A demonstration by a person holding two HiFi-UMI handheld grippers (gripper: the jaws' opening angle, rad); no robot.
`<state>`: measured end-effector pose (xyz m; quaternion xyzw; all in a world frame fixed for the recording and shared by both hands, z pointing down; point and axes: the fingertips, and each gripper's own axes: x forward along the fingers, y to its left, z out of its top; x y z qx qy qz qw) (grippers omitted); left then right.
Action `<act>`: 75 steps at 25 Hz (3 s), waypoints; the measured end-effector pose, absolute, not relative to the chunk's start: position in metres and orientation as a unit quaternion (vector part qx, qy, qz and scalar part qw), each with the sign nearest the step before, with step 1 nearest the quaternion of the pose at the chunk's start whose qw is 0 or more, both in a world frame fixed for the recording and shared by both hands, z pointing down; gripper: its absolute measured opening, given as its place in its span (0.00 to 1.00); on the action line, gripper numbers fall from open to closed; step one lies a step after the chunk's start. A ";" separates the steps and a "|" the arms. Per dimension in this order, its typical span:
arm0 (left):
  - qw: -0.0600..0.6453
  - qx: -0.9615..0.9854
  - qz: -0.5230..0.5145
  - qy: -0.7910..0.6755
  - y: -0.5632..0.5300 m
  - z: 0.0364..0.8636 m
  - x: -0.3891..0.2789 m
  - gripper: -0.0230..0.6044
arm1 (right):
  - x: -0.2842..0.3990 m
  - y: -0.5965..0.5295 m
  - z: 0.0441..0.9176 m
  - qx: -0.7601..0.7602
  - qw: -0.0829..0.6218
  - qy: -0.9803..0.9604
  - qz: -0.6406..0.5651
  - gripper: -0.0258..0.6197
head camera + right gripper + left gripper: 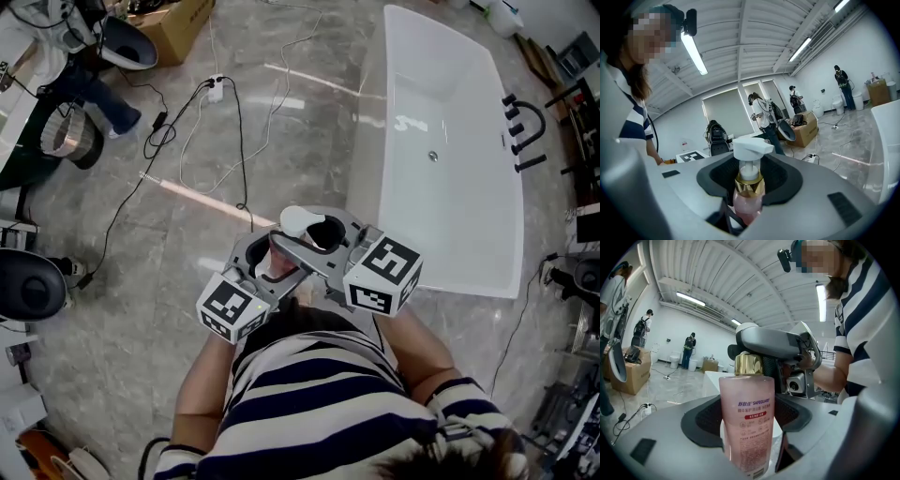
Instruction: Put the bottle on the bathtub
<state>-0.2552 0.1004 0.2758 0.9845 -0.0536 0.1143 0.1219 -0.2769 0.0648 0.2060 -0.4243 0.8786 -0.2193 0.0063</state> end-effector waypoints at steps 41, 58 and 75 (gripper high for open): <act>0.134 0.955 0.140 0.227 -0.098 0.319 -0.149 0.57 | -0.145 -0.145 0.256 -0.655 0.041 0.708 -0.261 0.28; 0.127 0.946 0.182 0.235 -0.134 0.367 -0.045 0.57 | -0.038 -0.180 0.302 -0.663 0.054 0.696 -0.269 0.28; 0.119 0.917 0.276 0.264 -0.133 0.475 0.016 0.57 | 0.025 -0.183 0.410 -0.680 0.005 0.672 -0.293 0.27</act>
